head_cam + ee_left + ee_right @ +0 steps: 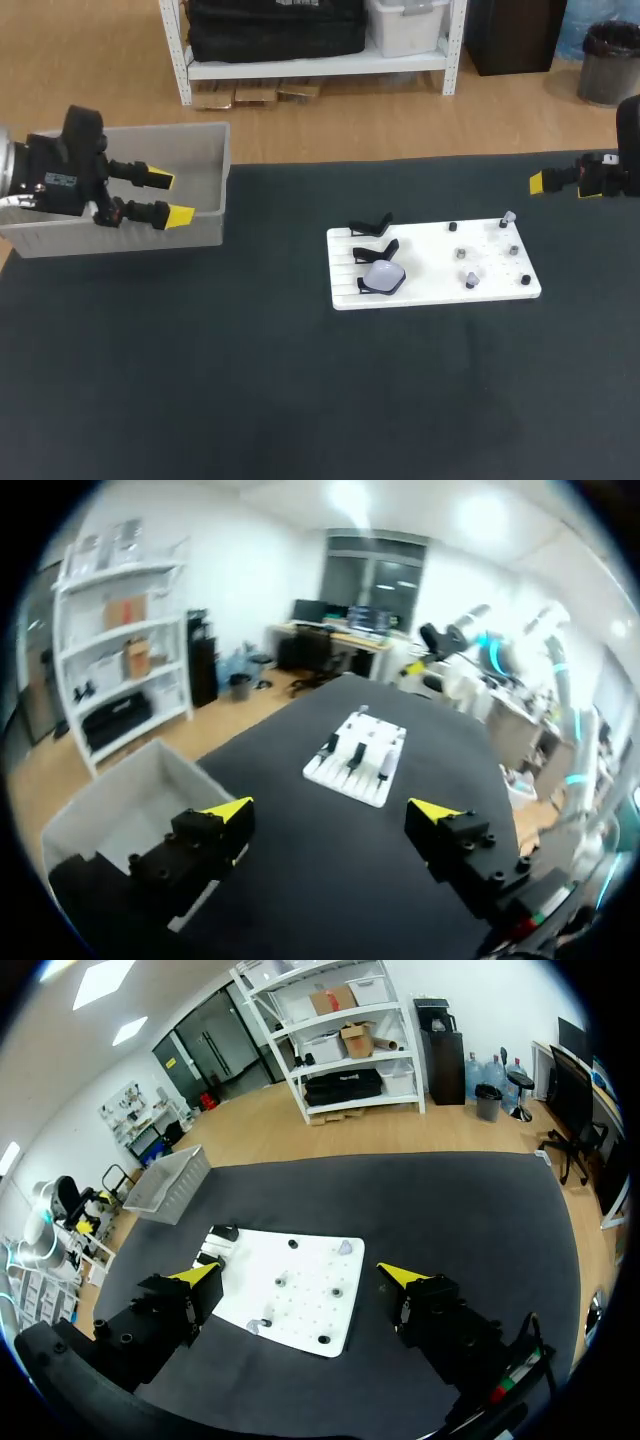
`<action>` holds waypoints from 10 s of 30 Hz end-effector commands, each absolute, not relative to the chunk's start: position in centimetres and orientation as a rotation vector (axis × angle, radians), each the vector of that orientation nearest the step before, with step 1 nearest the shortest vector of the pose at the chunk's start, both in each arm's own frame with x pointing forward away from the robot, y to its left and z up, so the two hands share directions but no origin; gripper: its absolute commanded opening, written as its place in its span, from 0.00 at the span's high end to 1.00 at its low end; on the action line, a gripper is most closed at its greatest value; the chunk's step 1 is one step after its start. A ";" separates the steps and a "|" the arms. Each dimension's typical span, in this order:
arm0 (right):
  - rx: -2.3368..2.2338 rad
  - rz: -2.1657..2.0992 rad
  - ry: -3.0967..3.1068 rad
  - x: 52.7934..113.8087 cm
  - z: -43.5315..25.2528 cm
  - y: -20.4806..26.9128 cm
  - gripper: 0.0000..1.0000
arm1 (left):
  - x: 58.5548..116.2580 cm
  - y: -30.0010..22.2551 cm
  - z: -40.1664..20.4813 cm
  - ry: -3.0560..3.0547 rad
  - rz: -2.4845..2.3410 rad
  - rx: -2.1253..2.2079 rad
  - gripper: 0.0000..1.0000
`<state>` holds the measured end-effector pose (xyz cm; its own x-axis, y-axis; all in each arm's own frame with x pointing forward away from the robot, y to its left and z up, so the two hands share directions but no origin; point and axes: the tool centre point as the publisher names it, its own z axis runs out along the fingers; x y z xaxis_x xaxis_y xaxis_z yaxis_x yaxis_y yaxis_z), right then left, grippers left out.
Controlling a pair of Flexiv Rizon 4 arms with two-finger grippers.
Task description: Pick up each earbud case from the left stands, insert the matching earbuds, close the lid, and place the case in the box.
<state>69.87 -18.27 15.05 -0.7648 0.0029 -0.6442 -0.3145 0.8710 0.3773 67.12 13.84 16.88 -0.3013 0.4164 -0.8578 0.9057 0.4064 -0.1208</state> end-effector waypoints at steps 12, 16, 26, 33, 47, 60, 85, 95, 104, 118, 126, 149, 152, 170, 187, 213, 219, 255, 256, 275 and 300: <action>-0.227 0.628 2.373 69.9 15.0 -18.4 0.00 | 64.8 3.2 13.8 1.662 -0.899 1.383 0.00; -0.227 0.628 2.373 69.9 15.0 -18.4 0.00 | 64.4 0.1 12.8 1.645 -0.915 1.389 0.00; -0.227 0.628 2.373 69.9 15.0 -18.4 0.00 | 64.3 -2.2 10.5 1.649 -0.939 1.377 0.00; -0.227 0.628 2.373 69.9 15.0 -18.4 0.00 | 64.3 -2.2 10.5 1.649 -0.939 1.377 0.00; -0.227 0.628 2.373 69.9 15.0 -18.4 0.00 | 64.0 -3.8 9.1 1.682 -0.905 1.415 0.00; -0.227 0.628 2.373 69.9 15.0 -18.4 0.00 | 64.1 -7.7 5.8 1.695 -0.935 1.427 0.00; -0.227 0.628 2.373 69.9 15.0 -18.4 0.00 | 66.5 -10.1 3.3 1.763 -0.804 1.402 0.29; -0.227 0.628 2.373 69.9 15.0 -18.4 0.00 | 66.9 -11.0 2.3 1.780 -0.791 1.407 0.34; -0.227 0.628 2.373 69.9 15.0 -18.4 0.00 | 67.3 -11.7 1.3 1.796 -0.792 1.419 0.38; -0.227 0.628 2.373 69.9 15.0 -18.4 0.00 | 67.4 -12.3 0.9 1.788 -0.819 1.408 0.48; -0.227 0.628 2.373 69.9 15.0 -18.4 0.00 | 67.2 -12.2 0.8 1.786 -0.838 1.396 0.62; -0.227 0.628 2.373 69.9 15.0 -18.4 0.00 | 65.0 -11.2 5.2 1.689 -0.921 1.390 1.00; -0.227 0.628 2.373 69.9 15.0 -18.4 0.00 | 64.6 -11.1 6.8 1.664 -0.931 1.403 1.00; -0.210 0.541 2.387 67.0 15.3 -13.2 0.00 | 65.7 -14.6 10.5 1.545 -0.933 1.454 1.00; -0.351 0.546 2.447 64.7 15.2 -7.8 0.00 | 68.1 -17.6 11.4 1.496 -0.905 1.529 1.00; -0.365 0.579 2.469 65.8 14.4 -6.5 0.00 | 66.2 -18.4 12.6 1.429 -0.908 1.569 1.00; -0.373 0.577 2.462 65.7 14.8 -6.3 0.00 | 66.2 -18.5 12.0 1.441 -0.915 1.574 1.00; -0.471 0.184 2.464 68.5 12.3 -15.4 0.00 | 65.1 -16.2 14.3 1.304 -1.046 1.461 1.00; -0.494 0.169 2.464 68.7 12.1 -15.7 0.00 | 65.3 -16.3 14.2 1.303 -1.050 1.458 1.00; -0.562 -0.088 2.537 69.6 10.6 -16.7 0.00 | 67.2 -17.8 13.3 1.356 -0.995 1.455 1.00; -0.755 -0.073 2.675 76.1 6.4 -16.0 0.17 | 66.2 -17.0 15.4 1.348 -0.966 1.437 1.00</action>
